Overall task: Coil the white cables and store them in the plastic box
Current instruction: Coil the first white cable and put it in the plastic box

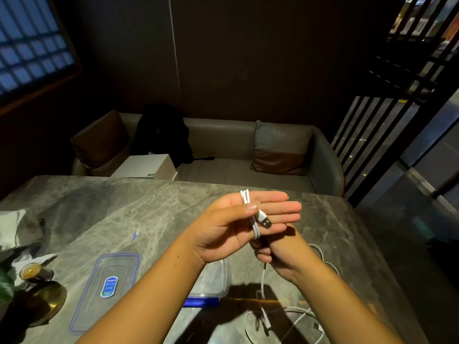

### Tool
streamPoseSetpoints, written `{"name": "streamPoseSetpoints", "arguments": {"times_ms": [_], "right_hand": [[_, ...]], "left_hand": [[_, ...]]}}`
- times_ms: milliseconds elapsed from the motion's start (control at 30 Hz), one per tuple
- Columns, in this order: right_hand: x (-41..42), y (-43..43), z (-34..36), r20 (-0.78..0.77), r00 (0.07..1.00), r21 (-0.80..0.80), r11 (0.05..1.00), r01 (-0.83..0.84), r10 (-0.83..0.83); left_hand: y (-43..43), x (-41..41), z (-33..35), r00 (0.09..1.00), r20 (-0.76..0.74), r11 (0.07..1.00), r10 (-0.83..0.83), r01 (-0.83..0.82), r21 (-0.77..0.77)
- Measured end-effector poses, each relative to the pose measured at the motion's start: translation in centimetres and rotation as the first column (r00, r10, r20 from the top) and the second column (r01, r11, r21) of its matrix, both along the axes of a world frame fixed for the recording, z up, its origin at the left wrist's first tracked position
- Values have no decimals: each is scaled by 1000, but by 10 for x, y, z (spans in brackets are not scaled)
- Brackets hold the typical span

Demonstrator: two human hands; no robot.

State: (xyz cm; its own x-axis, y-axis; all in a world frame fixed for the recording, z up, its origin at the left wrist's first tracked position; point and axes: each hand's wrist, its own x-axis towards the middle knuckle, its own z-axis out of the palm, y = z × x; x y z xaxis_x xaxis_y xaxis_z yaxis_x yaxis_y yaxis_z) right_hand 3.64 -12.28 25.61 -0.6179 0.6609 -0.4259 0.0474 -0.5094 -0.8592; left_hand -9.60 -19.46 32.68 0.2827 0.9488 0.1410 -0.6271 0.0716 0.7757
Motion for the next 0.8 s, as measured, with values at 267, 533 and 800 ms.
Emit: {"name": "streamPoseSetpoints", "arguments": {"times_ms": [267,533,800], "right_hand": [[5,-42,29,76,986,273,948,-165,150],[21,-52,58,280,934,422,845,-328,223],[35,-38,93,252,958,617,740,-266,135]], "left_hand": [[4,-10,-7,991,81,994,106,-104,-32],[5,-14,-14,996,-14,995,89,-90,-50],[2,-15,-28,999,14,990,53,-50,-134]]}}
